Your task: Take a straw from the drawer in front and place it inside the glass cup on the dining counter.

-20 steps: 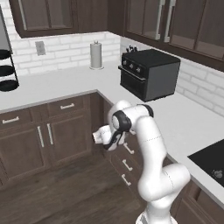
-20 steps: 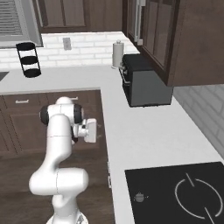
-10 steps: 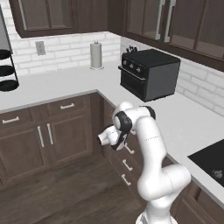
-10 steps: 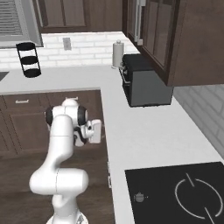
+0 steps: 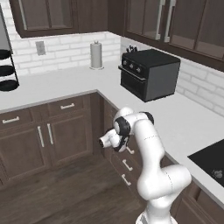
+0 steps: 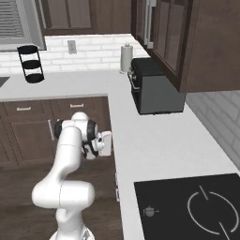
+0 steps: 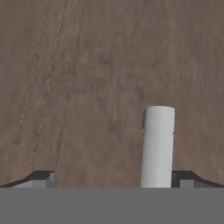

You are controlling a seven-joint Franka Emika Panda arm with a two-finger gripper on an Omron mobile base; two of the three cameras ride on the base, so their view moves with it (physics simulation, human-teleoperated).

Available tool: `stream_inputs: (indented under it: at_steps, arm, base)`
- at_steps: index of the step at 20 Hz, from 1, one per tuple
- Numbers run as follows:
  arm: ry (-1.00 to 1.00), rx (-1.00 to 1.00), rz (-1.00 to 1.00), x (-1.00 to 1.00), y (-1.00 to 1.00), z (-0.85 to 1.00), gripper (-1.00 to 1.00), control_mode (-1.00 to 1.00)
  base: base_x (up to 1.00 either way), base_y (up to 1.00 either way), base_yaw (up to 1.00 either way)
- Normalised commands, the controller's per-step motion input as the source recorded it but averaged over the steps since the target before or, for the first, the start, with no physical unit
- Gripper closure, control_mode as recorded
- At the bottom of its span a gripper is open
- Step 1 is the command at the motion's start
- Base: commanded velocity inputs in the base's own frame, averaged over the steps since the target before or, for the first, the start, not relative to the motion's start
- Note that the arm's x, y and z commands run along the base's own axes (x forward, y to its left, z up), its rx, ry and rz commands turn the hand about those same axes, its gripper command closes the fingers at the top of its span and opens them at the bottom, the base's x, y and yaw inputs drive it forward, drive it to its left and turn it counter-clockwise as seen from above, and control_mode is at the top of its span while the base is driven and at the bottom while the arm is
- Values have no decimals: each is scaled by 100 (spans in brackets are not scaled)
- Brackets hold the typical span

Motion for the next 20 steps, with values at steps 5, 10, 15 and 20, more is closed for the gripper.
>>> stream_inputs:
  at_steps: [5, 10, 15, 20]
  arm:
    - [1, 0, 2, 51, -9, -19, -100, -100]
    - [0, 3, 0, 26, -32, 13, -100, -100]
    - [0, 16, 1, 2, -46, 59, -100, -100]
    - [0, 13, 1, 0, -45, 35, 100, -100]
  base:
    - [0, 0, 0]
    - [0, 0, 0]
    - [0, 0, 0]
    - [0, 0, 0]
